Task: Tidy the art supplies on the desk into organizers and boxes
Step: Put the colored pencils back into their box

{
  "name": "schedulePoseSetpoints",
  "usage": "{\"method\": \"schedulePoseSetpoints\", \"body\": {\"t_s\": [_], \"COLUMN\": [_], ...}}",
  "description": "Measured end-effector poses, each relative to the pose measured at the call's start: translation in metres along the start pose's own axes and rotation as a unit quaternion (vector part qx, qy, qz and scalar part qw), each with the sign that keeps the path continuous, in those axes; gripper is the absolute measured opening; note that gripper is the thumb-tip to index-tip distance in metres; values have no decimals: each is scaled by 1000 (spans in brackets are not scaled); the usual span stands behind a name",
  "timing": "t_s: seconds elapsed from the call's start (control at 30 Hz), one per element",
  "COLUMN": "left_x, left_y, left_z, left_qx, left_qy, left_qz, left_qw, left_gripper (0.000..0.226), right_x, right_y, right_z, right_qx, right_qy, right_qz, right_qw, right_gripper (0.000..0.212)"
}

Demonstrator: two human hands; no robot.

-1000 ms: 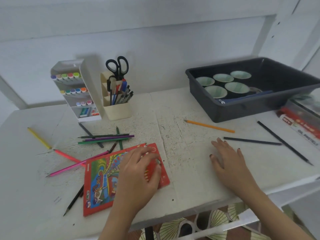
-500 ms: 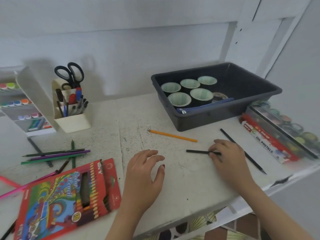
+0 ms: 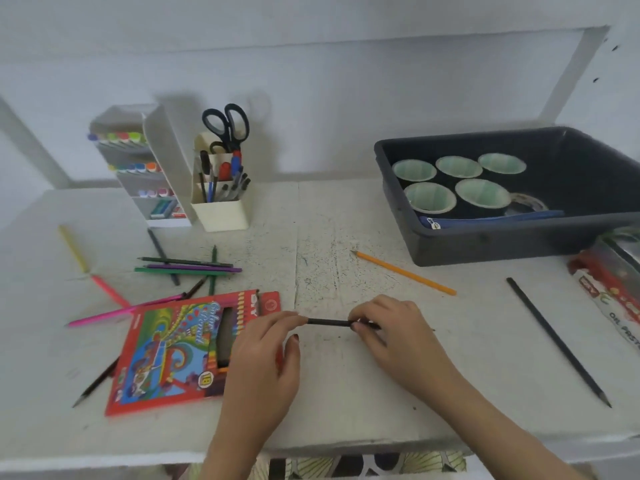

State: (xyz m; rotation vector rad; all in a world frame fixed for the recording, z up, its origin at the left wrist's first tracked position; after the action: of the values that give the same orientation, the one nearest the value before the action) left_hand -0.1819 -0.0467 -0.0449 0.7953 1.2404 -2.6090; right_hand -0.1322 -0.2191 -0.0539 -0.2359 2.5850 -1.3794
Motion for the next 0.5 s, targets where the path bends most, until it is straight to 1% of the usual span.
{"method": "schedulePoseSetpoints", "body": {"t_s": [0.1,0.23,0.37,0.43,0.5], "left_x": [13,32,44,45,44], "left_y": [-32,-65,-75,-74,-72], "left_z": [-22,-52,-74,-78,-78], "left_qx": [-42,-88,-60,-56,-66], "left_qy": [-29,-73,-127,-126,-107], "left_qz": [33,46,52,42,31], "left_qw": [998,992,989,990,992], "left_gripper": [28,27,35,34,31], "right_x": [-8,-15,-19,-21,-22], "right_y": [16,35,49,54,61], "right_z": [-22,-43,-59,-64,-69], "right_qx": [-3,15,14,17,23], "right_qy": [-19,-41,-61,-67,-71], "right_qz": [-4,-15,-23,-32,-39], "right_qw": [1000,999,998,997,996], "right_gripper": [11,14,14,14,15]}}
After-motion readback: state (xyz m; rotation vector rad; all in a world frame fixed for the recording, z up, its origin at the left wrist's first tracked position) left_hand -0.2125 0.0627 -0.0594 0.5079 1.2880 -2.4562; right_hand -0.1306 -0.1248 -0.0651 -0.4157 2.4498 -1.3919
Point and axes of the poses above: each hand's wrist, its own x-axis away from the middle knuckle, its own y-axis out of the palm, z = x × y, the point moved 7 cm from there along -x, towards the middle knuckle, and after that the axes turned 11 degrees about y, right-handed, at the moved point
